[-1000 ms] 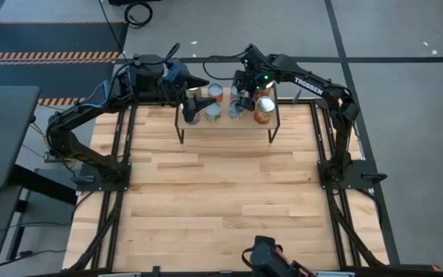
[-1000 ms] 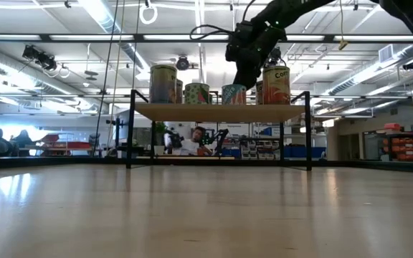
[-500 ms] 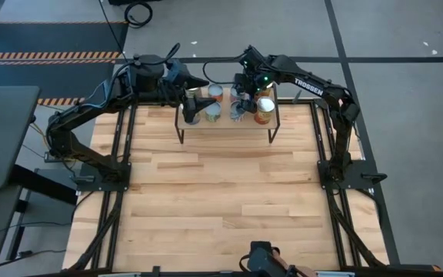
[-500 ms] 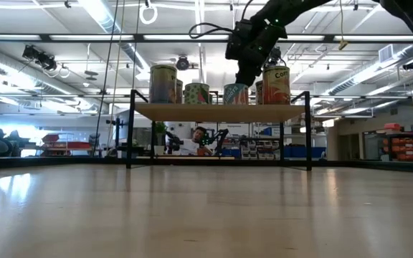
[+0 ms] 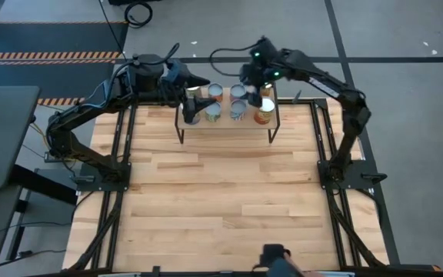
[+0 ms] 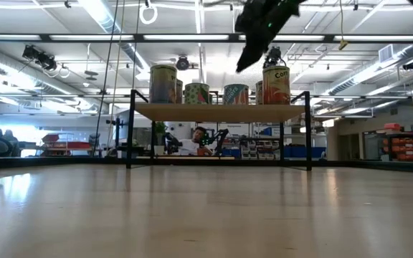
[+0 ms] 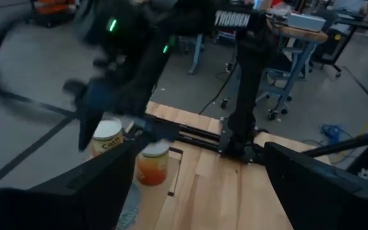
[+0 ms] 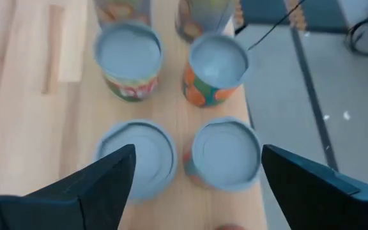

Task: Pick and place cans onto a shelf
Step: Adjust the cans on the shelf

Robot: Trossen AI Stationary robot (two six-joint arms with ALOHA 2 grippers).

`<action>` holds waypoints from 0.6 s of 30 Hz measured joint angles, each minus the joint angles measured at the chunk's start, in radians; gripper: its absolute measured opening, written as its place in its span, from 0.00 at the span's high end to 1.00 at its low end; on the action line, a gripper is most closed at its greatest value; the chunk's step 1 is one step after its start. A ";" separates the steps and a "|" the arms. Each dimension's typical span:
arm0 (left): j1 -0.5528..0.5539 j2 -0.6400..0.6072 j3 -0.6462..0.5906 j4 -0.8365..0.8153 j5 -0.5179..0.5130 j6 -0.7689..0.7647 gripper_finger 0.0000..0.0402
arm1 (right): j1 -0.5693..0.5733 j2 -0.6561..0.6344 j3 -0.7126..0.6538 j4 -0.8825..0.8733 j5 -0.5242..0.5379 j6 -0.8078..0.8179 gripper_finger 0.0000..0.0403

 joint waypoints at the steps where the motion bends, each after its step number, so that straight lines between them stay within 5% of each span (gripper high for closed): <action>1: 0.000 0.000 0.000 -0.001 0.005 0.000 0.13 | -0.003 -0.025 0.000 -0.007 -0.003 0.001 0.14; 10: 0.000 0.000 0.000 0.015 0.008 0.010 0.13 | -0.102 -0.175 -0.088 -0.167 -0.075 0.004 0.14; 18: 0.000 0.000 0.000 0.004 0.004 0.052 0.13 | -0.121 -0.266 -0.265 -0.076 -0.078 -0.062 0.14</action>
